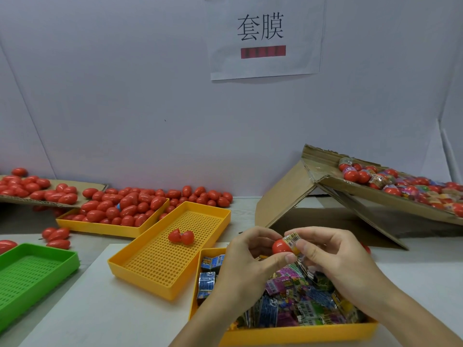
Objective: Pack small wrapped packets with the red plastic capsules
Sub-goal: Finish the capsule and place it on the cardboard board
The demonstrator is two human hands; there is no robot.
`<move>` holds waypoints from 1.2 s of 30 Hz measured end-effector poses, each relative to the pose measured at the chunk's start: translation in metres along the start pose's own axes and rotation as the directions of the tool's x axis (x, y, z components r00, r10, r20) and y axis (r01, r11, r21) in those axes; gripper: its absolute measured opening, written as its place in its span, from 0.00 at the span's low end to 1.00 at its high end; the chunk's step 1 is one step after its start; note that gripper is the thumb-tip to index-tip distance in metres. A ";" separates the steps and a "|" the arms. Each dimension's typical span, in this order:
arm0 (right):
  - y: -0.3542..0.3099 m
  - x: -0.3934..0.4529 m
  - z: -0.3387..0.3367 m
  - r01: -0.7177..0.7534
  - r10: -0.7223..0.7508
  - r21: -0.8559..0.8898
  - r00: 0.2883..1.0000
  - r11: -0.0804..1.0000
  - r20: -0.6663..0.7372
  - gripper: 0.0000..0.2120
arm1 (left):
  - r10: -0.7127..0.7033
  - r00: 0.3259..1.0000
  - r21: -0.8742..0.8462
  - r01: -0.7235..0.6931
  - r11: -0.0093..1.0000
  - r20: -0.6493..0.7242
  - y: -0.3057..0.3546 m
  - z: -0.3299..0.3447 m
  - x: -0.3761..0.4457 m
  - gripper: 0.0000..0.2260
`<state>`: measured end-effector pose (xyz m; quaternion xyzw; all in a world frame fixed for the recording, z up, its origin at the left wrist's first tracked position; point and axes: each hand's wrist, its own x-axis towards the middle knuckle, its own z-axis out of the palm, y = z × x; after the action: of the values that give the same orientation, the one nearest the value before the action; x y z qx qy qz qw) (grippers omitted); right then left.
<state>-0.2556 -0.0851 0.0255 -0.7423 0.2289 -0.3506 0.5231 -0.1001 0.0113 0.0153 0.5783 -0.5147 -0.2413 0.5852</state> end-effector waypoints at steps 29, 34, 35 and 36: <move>0.000 -0.001 0.012 0.188 -0.195 -0.103 0.979 0.977 -0.056 0.20 | -0.091 0.995 -0.448 0.096 0.889 0.032 0.000 0.005 -0.002 0.11; 0.000 -0.003 0.013 0.293 -0.329 -0.235 0.935 0.927 -0.130 0.19 | -0.133 0.991 -0.586 0.118 0.802 0.019 0.004 0.005 0.000 0.15; 0.000 -0.004 0.014 0.313 -0.360 -0.286 0.924 0.906 -0.130 0.18 | -0.131 0.991 -0.587 0.118 0.801 0.020 0.004 0.005 0.000 0.15; 0.001 -0.004 0.015 0.331 -0.390 -0.333 0.912 0.883 -0.128 0.18 | -0.130 0.991 -0.586 0.119 0.801 0.022 0.005 0.005 0.000 0.15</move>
<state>-0.2465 -0.0735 0.0208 -0.8064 0.1866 -0.4720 0.3034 -0.1056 0.0101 0.0188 0.4044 -0.3705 -0.4206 0.7227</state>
